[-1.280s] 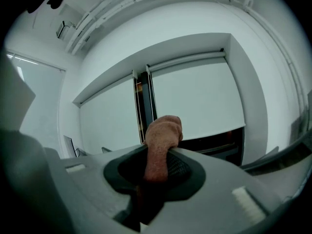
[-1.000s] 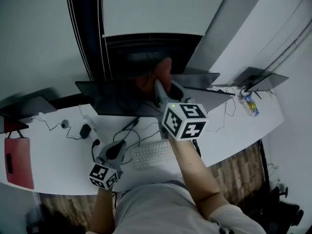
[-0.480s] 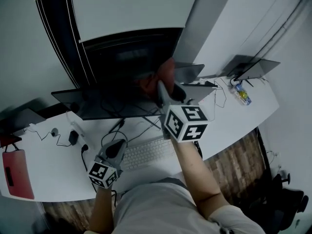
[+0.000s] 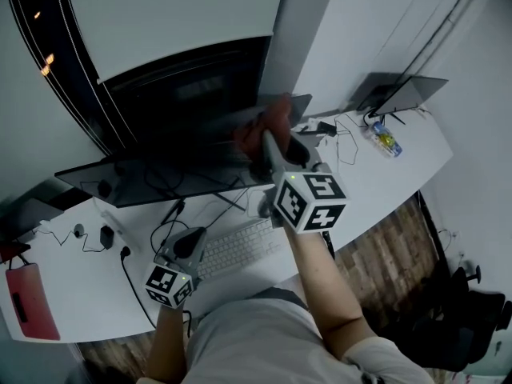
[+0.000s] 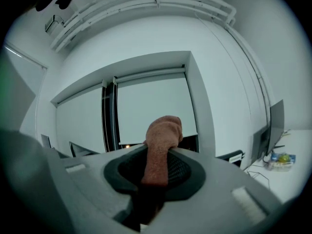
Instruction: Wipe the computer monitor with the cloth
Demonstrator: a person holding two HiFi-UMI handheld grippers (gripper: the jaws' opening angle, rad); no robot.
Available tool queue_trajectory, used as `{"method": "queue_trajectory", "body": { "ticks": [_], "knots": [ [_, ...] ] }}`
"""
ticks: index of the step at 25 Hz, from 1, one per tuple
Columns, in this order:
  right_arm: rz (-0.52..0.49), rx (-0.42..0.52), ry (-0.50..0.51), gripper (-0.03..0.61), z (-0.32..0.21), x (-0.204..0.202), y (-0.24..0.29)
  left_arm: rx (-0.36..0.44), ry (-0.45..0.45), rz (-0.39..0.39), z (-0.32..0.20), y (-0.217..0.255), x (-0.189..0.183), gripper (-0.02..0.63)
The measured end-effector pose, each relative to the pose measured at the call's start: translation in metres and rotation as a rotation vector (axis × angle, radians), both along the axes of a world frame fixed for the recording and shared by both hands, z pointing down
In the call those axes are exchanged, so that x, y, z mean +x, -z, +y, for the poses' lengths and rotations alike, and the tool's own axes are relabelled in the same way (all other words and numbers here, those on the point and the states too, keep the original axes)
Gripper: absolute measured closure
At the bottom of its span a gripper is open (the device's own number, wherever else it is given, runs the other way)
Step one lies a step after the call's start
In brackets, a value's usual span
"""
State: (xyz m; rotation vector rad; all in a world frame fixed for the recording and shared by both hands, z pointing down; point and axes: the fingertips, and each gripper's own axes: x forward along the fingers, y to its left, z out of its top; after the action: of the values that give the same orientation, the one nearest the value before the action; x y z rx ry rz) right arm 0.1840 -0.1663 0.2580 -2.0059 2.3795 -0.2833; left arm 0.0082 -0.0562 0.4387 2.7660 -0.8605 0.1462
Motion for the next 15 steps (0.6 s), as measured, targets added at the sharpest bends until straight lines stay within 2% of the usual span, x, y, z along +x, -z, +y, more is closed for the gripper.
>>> {"method": "queue_trajectory", "body": {
  "ticks": [15],
  "knots": [
    [-0.044, 0.02, -0.087, 0.486, 0.013, 0.097, -0.003, -0.013, -0.08, -0.03, -0.007, -0.004, 0.072, 0.604]
  ]
}}
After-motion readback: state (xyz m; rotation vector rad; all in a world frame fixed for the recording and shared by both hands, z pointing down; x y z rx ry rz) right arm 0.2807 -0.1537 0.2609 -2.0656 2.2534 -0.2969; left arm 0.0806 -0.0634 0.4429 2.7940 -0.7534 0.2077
